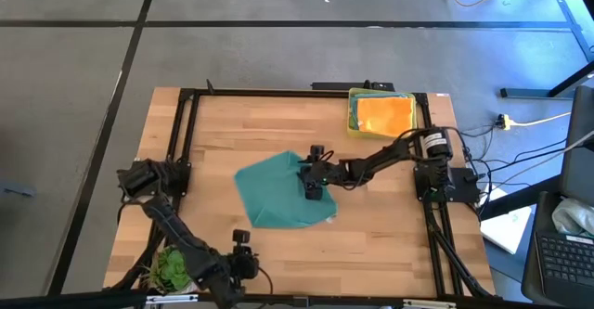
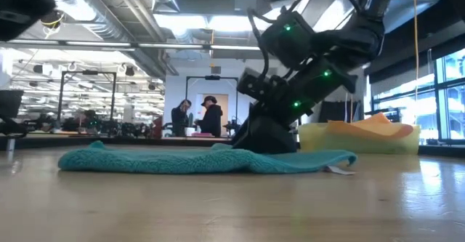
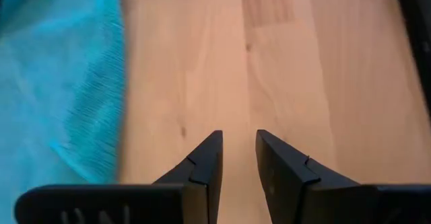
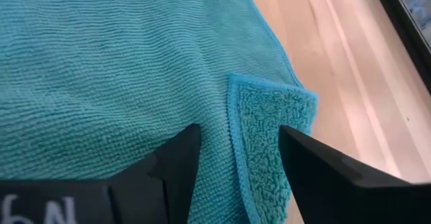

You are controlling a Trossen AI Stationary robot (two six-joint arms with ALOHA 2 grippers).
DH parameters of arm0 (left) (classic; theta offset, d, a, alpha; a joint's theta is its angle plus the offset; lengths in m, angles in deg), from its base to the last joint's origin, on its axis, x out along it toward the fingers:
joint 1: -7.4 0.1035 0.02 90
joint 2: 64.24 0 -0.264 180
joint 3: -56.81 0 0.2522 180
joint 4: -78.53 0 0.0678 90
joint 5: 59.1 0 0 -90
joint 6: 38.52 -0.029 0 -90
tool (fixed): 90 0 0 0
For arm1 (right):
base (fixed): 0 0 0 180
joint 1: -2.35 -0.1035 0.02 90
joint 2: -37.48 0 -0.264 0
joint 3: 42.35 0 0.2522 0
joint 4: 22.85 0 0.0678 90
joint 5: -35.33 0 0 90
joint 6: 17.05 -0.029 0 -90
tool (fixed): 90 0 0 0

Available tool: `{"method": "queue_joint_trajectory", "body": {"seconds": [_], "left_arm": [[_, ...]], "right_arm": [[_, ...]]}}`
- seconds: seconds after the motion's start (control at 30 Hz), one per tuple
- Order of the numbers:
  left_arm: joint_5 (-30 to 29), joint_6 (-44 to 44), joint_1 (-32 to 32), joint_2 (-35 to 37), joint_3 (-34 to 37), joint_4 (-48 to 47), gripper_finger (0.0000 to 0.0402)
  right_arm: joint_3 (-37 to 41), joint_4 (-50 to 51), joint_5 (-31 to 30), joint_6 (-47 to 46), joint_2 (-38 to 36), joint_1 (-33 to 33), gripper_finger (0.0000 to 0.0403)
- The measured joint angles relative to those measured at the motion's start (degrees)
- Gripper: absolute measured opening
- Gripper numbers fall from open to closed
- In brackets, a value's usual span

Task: Fold microfiber towels
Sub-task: Fold the blue microfiber cloth

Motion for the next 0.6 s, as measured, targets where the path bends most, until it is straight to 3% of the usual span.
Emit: {"method": "queue_joint_trajectory", "body": {"seconds": [0.23, 0.37, 0.47, 0.6], "left_arm": [[0.0, 1.9, -1.1, 0.2, 0.0, -1.1, 0.0084], [-6.9, 8.6, -0.1, 3.1, 0.0, -7.7, 0.0078], [-13.1, 14.3, 2.6, 5.3, 0.0, -14.1, 0.0074], [-14.6, 16.9, 8.7, 7.1, -0.1, -21.7, 0.0074]], "right_arm": [[0.0, 5.2, -2.1, -1.3, -1.6, 0.4, 0.0201], [0.4, 10.6, -2.6, -0.1, -6.1, 0.0, 0.0201], [0.6, 12.7, 2.1, -1.8, -10.4, 0.2, 0.0201], [2.5, 14.0, 3.7, 0.4, -10.9, 2.8, 0.0201]]}}
